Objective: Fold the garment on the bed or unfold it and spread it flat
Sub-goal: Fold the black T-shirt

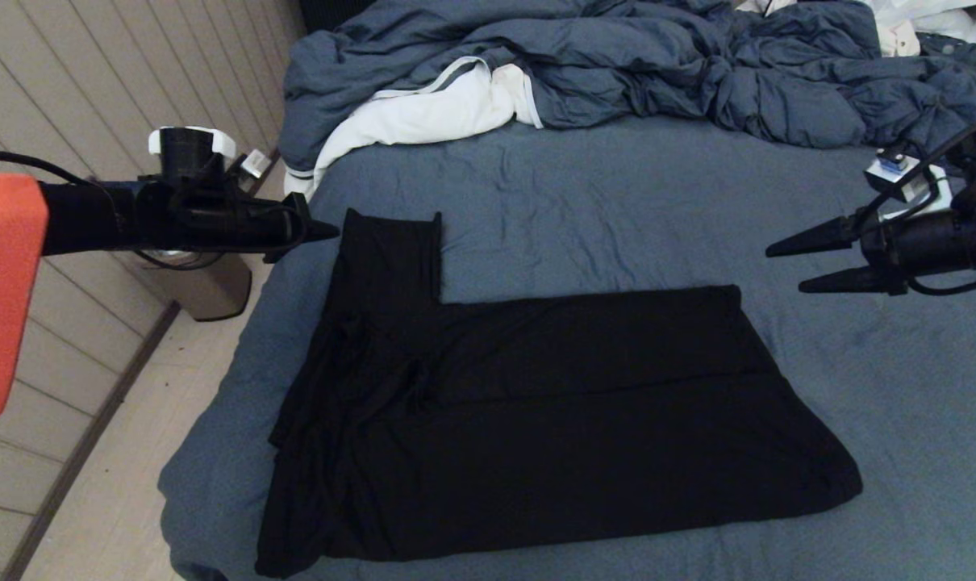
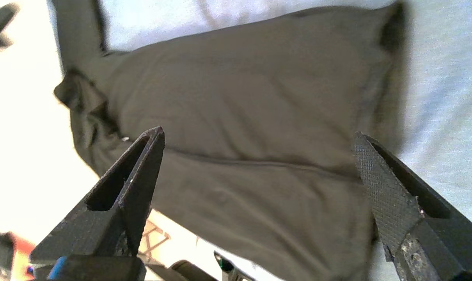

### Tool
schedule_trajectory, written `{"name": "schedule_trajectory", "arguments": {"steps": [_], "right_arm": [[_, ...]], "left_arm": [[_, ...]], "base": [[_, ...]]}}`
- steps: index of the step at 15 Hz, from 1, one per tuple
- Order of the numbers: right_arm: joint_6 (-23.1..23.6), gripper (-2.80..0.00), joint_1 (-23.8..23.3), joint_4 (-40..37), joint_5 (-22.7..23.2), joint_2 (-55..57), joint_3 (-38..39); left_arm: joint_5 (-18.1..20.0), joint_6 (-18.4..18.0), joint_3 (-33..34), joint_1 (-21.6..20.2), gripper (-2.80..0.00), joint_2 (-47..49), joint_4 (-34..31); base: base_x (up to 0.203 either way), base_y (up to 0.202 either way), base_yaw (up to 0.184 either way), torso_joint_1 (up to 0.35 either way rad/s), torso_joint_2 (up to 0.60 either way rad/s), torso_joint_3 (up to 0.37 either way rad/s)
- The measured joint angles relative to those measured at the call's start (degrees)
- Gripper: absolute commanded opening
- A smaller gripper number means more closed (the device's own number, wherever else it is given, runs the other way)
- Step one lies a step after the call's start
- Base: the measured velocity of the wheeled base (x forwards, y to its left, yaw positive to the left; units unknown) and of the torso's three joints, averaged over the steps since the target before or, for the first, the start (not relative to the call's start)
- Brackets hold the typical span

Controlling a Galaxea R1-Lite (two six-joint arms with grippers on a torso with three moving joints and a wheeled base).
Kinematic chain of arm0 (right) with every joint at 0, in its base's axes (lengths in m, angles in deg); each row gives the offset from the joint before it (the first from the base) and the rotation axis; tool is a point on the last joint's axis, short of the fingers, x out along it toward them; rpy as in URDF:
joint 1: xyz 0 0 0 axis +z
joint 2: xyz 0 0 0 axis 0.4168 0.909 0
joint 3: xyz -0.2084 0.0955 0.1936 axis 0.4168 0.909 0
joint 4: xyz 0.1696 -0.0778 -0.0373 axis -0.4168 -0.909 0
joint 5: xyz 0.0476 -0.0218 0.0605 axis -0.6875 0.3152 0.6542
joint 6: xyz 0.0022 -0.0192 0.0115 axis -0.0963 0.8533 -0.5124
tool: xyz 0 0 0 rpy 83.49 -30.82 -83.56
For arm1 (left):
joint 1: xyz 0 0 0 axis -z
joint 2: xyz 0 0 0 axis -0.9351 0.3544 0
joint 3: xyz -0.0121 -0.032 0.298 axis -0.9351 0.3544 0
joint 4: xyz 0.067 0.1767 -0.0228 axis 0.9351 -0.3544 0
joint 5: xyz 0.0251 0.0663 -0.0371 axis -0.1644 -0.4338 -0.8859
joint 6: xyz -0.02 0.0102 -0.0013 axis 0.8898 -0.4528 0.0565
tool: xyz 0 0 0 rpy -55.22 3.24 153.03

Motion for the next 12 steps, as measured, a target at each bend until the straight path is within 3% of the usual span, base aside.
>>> {"name": "schedule_trajectory", "arguments": {"steps": [1,2,5,8,12], "right_arm": [[0.0,0.00,0.5,0.4,0.1,-0.9,1.0],[0.1,0.00,1.0,1.4,0.2,-2.0,2.7],[0.5,0.00,1.8,7.2,0.1,-5.6,10.9],[1.0,0.00,2.1,14.3,0.2,-10.3,19.6],[1.1,0.00,2.0,15.8,0.4,-14.0,24.2]], "left_arm": [[-0.7,0.0,0.0,0.1,-0.82,1.3,2.3],[-2.0,0.0,-0.3,0.2,0.00,2.5,3.6],[-6.1,-0.2,-0.7,1.2,0.00,4.8,6.1],[-6.6,-0.2,-0.8,2.1,0.00,7.0,9.4],[-6.8,-0.3,-0.8,2.8,0.00,9.2,11.5]], "base": [[0.000,0.000,0.000,0.000,0.00,0.000],[0.000,0.000,0.000,0.000,0.00,0.000],[0.000,0.000,0.000,0.000,0.00,0.000],[0.000,0.000,0.000,0.000,0.00,0.000],[0.000,0.000,0.000,0.000,0.00,0.000]]}}
